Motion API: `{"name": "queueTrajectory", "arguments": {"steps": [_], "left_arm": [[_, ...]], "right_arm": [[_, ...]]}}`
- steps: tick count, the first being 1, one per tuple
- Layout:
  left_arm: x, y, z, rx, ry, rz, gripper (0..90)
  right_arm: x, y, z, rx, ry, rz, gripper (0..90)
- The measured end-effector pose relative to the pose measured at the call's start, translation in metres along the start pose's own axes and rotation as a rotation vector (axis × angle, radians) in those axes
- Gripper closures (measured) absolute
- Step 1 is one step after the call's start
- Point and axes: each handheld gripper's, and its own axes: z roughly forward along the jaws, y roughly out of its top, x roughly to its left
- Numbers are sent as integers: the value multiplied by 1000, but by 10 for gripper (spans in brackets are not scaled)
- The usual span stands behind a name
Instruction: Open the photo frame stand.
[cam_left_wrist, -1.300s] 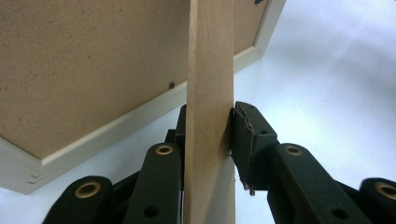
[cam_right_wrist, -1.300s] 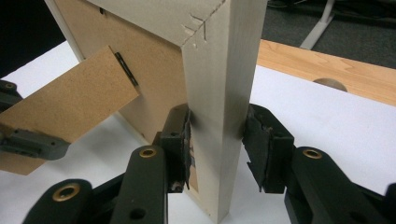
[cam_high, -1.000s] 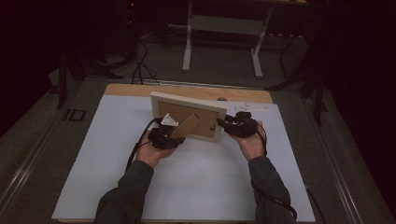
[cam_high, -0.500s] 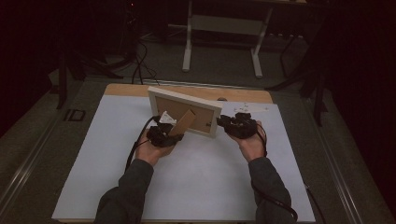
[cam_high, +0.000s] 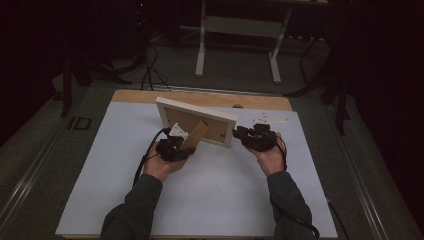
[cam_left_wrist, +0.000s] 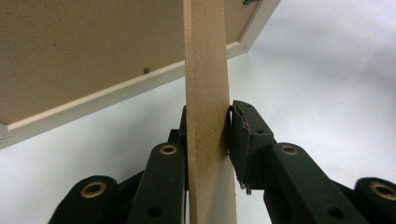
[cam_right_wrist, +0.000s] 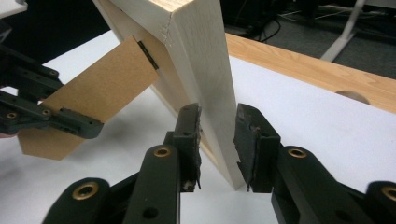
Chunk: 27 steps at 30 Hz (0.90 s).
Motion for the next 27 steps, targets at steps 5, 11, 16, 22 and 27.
{"name": "queueTrajectory", "arguments": {"steps": [5, 11, 16, 22, 27], "left_arm": [[-2, -6, 1, 7, 0, -2, 761], [-3, -9, 0, 10, 1, 3, 763], [-4, -12, 1, 13, -2, -1, 764], [-5, -17, 3, 31, 3, 5, 764], [-6, -20, 4, 42, 5, 16, 766]], "right_arm": [[-4, -8, -5, -5, 14, 0, 691], [-9, -13, -8, -1, 0, 21, 691], [-10, -12, -9, -4, -7, 25, 690], [-11, -13, -9, 1, -17, 30, 686], [-12, -13, -8, 4, -24, 31, 686]]}}
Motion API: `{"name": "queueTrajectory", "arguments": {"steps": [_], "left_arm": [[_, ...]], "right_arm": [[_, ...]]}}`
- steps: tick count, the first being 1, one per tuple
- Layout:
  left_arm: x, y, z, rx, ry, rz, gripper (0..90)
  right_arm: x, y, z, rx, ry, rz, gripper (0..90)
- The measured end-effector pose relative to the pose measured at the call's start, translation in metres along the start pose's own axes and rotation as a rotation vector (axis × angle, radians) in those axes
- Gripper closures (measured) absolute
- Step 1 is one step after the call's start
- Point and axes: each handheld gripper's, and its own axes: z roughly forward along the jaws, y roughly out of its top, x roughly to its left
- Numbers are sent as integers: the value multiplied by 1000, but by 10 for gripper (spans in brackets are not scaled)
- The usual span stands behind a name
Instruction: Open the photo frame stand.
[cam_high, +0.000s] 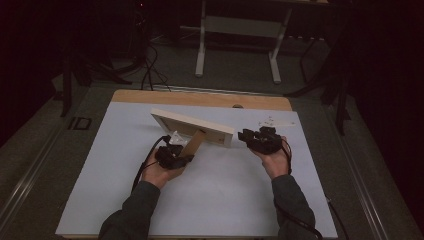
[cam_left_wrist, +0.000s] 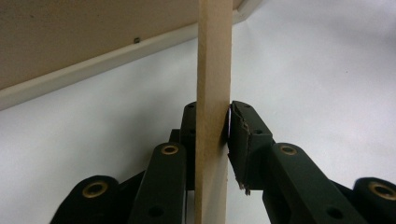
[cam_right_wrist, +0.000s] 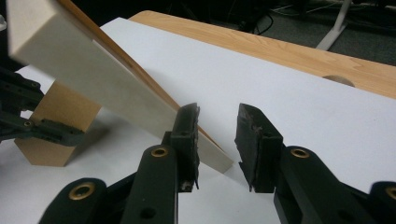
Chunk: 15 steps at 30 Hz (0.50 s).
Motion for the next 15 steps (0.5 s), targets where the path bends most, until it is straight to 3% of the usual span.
{"name": "queueTrajectory", "arguments": {"steps": [15], "left_arm": [[1, -1, -4, -17, -17, -6, 711]], "right_arm": [[3, -1, 5, 12, -8, -13, 686]]}}
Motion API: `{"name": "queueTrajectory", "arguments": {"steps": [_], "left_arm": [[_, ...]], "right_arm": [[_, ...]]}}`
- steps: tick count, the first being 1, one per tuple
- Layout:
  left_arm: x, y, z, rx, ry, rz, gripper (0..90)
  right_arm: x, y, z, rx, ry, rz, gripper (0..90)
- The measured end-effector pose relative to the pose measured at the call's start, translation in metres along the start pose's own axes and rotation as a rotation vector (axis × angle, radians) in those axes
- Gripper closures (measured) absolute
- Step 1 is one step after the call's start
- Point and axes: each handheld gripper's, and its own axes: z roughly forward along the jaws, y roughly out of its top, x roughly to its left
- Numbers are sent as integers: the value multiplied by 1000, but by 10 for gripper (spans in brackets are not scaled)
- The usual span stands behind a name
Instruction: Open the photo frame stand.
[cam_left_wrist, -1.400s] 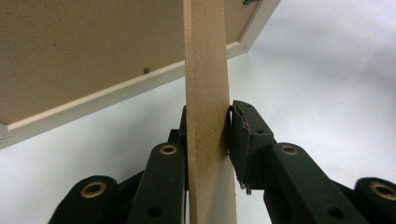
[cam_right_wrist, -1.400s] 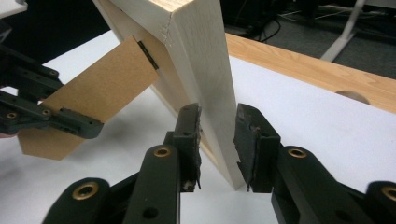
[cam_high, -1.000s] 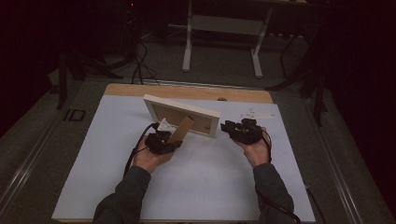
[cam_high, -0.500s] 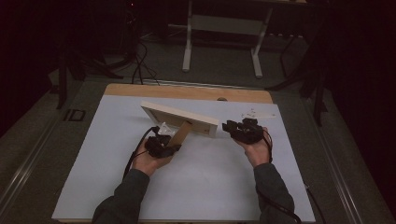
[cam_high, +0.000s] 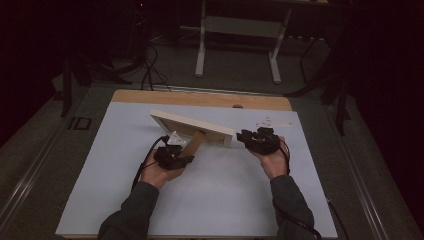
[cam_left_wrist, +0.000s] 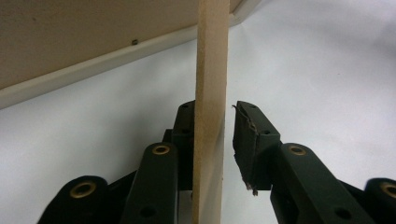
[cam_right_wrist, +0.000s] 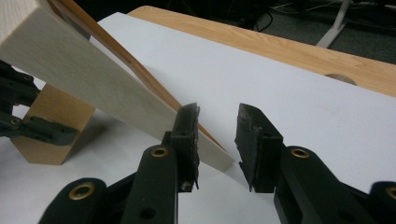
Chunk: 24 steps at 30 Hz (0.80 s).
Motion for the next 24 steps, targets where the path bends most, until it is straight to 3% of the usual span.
{"name": "queueTrajectory", "arguments": {"steps": [24], "left_arm": [[1, 0, -9, -31, -44, -25, 616]], "right_arm": [[0, 0, 1, 4, 0, -5, 672]]}}
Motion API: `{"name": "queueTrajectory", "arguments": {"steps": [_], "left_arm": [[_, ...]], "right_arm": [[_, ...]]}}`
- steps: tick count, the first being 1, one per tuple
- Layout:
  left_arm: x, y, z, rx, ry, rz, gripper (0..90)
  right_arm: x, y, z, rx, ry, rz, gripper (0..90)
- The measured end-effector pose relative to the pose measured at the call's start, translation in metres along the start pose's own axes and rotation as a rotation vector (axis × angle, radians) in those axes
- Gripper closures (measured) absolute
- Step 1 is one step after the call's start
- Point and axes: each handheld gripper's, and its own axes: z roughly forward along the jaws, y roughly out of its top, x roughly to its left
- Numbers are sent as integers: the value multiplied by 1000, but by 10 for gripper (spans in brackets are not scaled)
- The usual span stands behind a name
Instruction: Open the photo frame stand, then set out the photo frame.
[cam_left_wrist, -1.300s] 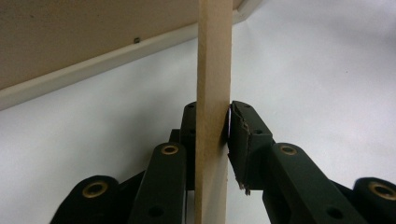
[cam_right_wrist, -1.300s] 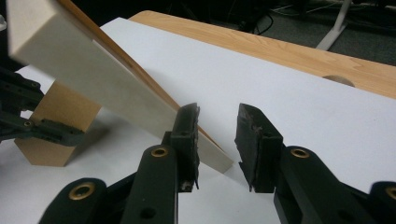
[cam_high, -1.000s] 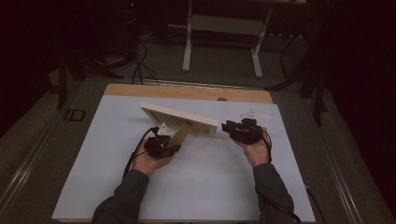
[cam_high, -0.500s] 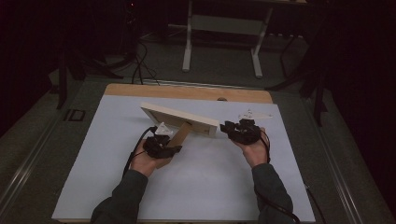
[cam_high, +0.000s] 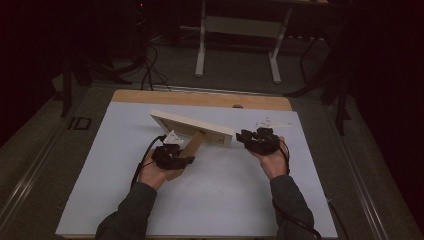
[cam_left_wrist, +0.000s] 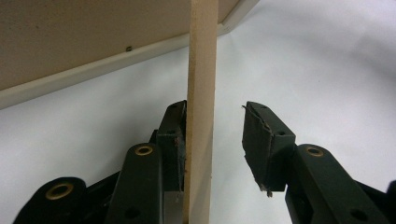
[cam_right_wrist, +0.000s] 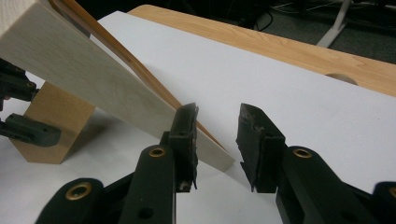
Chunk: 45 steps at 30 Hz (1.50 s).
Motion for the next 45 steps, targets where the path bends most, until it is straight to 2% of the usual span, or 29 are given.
{"name": "queueTrajectory", "arguments": {"steps": [9, 13, 16, 26, 36, 39, 45], "left_arm": [[3, 0, -8, -35, -30, -12, 600], [5, 1, -15, -74, -50, -30, 596], [6, 1, -20, -87, -43, -33, 596], [19, 1, -37, -141, -54, -110, 605], [27, 2, -47, -178, -14, -153, 600], [29, 4, -50, -183, 21, -170, 619], [34, 7, -51, -188, 58, -203, 660]], "right_arm": [[-1, -1, 1, 5, 0, 4, 667], [-2, -1, 1, 5, -2, 5, 666], [-2, -1, 1, 3, -2, 6, 666], [0, -1, 4, 14, 0, 4, 666], [2, 0, 7, 19, -15, 3, 706], [2, 0, 9, 22, -26, 6, 738], [2, 0, 11, 24, -40, 10, 782]]}}
